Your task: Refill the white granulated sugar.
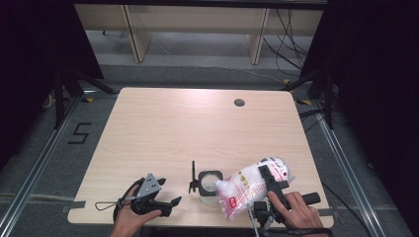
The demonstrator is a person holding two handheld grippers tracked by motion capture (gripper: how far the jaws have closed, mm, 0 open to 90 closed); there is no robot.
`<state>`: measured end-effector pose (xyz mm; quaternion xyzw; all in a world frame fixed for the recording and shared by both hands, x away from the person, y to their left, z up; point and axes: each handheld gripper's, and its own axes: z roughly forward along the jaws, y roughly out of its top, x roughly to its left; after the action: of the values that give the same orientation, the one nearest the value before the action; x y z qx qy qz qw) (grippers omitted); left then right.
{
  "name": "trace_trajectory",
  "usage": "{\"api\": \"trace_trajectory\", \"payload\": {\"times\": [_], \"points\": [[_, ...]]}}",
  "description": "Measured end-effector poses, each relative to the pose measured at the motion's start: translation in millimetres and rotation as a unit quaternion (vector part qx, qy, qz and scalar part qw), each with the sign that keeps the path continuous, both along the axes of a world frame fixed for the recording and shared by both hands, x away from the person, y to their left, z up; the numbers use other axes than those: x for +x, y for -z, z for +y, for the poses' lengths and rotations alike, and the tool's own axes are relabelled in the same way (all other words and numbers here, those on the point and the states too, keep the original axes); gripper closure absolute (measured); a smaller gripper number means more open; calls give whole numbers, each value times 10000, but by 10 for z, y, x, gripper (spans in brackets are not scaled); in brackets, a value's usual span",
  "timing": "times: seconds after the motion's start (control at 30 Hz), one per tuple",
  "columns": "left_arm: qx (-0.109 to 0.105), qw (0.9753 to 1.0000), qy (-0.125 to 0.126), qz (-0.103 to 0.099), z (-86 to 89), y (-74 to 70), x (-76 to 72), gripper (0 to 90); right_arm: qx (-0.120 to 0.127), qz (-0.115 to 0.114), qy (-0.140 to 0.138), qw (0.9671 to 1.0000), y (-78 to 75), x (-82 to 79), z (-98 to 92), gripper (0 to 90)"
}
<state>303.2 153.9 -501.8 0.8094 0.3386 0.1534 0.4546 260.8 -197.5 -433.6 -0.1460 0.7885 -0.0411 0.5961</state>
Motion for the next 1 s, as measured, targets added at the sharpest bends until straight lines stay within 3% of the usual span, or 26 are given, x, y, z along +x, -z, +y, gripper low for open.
{"api": "trace_trajectory", "payload": {"times": [0.07,0.13,0.17,0.23,0.3,0.37,0.4,0.6,0.63,0.67,0.73,0.8,0.87,0.9,0.93,0.97,1.0], "points": [[24,10000,53,-16,1,1,5,167,167,38,92,9998,25,-20,0,400],[16,10000,25,-25,1,-1,4,167,-26,4,-84,10000,-4,-7,24,400],[-67,10000,-41,59,-7,4,-8,167,10,51,8,10000,2,-10,17,400],[5,10000,-52,57,0,-3,-9,167,97,58,10,9999,19,1,1,400],[-52,10000,-55,51,-6,-1,-8,167,-68,6,23,10000,6,12,-11,400],[27,10000,62,-24,2,-3,5,167,-61,1,0,10000,2,13,-8,400],[26,10000,44,-28,0,-1,3,167,107,33,103,9999,21,-1,-16,400],[-38,10000,-47,59,-3,-1,-9,167,49,42,-17,10000,-11,11,-10,400],[5,10000,-35,42,1,-5,-8,167,211,78,149,9996,11,1,-33,400],[110,9999,-2,11,10,-10,-3,167,120,48,91,9999,1,15,-36,400],[-82,9999,-44,51,-14,6,-7,167,21,-12,40,10000,-9,23,-34,400],[1,10000,-8,5,-2,-4,-1,167,81,57,148,9998,-4,-2,-21,400],[38,10000,-34,38,4,-7,-8,167,77,31,13,10000,-11,-10,-2,400],[-34,10000,-7,30,0,-3,-6,167,320,84,150,9993,13,-30,-10,400],[-39,10000,-8,32,3,-2,-3,167,53,36,-43,10000,-27,-11,6,401],[-95,9999,-27,36,-1,4,-3,167,-8,-15,-166,9999,-39,9,7,401],[-37,10000,-19,51,3,-4,-6,167,93,41,63,9999,-22,-4,-11,401]]}}
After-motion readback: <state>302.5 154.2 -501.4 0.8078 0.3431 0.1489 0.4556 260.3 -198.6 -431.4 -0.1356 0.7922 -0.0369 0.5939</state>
